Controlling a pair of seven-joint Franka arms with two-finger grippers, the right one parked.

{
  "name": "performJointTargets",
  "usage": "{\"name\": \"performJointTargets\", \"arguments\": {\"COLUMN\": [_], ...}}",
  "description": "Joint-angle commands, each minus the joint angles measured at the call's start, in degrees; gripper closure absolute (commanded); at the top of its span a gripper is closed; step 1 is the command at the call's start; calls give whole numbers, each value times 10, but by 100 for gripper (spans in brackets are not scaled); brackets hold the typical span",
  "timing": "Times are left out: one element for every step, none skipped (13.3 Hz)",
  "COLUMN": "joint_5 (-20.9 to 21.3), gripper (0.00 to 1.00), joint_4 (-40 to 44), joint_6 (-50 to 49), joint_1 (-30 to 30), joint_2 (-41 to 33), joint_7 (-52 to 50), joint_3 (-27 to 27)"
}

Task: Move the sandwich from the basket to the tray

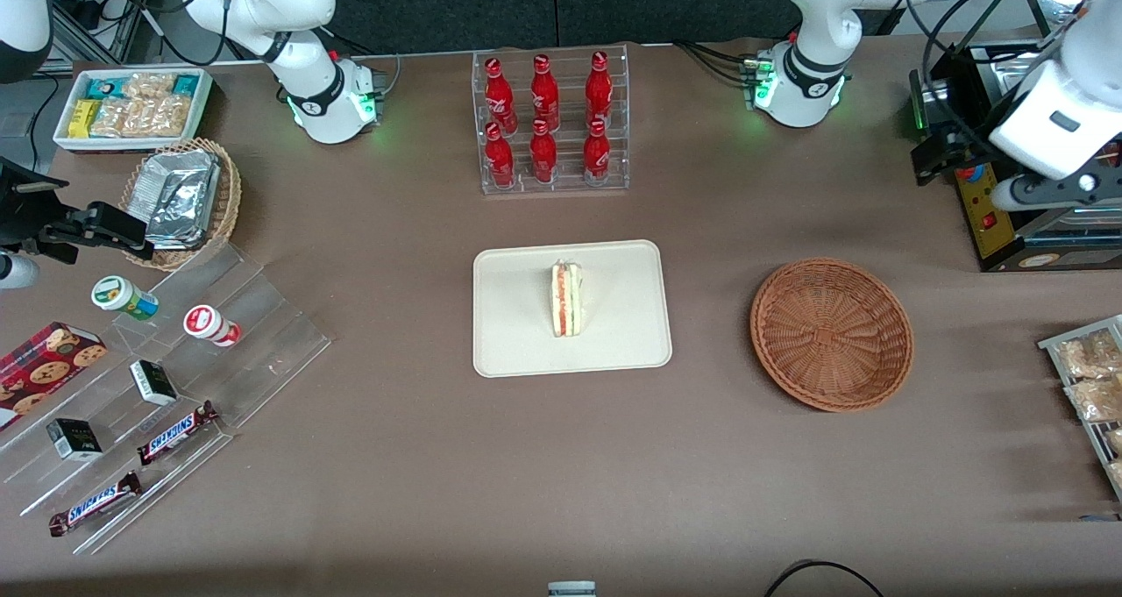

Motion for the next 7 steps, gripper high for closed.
{"name": "performJointTargets", "arguments": {"joint_5": [-7,-11,-22,-24,-25,-25,-25], "gripper": [0,0,0,0,0,0,0], "joint_4": [-21,-15,-15,-13,-2,8,9], "joint_6": [1,1,-1,0,0,-2,-2], "joint_1": [4,6,5,5,5,5,5], "joint_2": [-24,-19,-16,-13,-7,2,6], "joint_7": [31,31,31,33,34,36,36], "joint_3": [7,8,18,23,24,24,24]}}
